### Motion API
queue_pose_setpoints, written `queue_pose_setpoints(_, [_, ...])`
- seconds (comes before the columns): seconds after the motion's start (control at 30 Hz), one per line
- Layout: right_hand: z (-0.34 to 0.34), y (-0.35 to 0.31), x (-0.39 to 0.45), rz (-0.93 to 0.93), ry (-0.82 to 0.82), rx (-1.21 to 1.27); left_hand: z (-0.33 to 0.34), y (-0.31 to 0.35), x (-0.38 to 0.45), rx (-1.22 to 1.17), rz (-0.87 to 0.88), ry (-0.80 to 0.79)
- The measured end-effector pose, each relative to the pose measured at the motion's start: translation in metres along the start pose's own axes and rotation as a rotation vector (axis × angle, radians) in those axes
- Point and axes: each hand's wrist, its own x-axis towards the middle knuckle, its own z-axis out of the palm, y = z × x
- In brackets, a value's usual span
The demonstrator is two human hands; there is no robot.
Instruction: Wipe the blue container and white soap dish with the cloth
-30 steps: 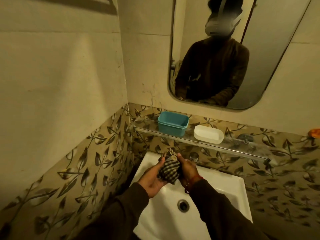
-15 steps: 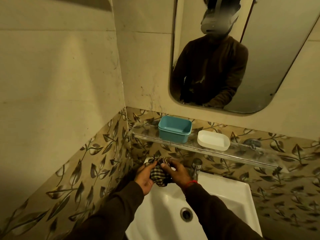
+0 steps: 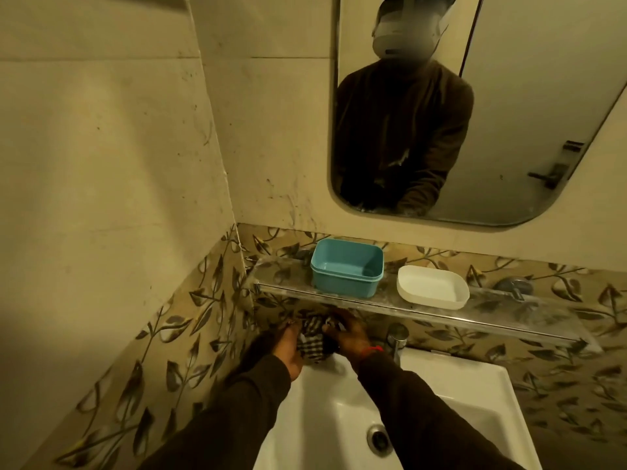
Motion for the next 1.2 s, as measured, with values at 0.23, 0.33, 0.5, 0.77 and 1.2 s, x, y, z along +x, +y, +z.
queue_pose_setpoints(0.23, [0.006, 0.039, 0.014, 0.199, 0.065, -0.034, -0.014, -0.019, 0.017, 0.003, -0.074, 0.042])
queue_pose_setpoints(0.33, [0.016, 0.049, 0.014, 0.285, 0.044, 0.195, -0.014, -0.022, 0.015, -0.035, -0.037, 0.081])
queue_pose_setpoints(0.5, [0.013, 0.044, 0.014, 0.280, 0.054, 0.189, -0.018, -0.011, 0.014, -0.062, 0.050, 0.094])
queue_pose_setpoints(0.77, [0.000, 0.036, 0.006, 0.306, 0.048, 0.257, -0.023, -0.013, 0.010, -0.064, 0.125, 0.118])
queue_pose_setpoints(1.2, [-0.011, 0.004, -0.034, 0.161, -0.058, 0.014, -0.007, -0.012, -0.037, -0.101, 0.201, 0.108])
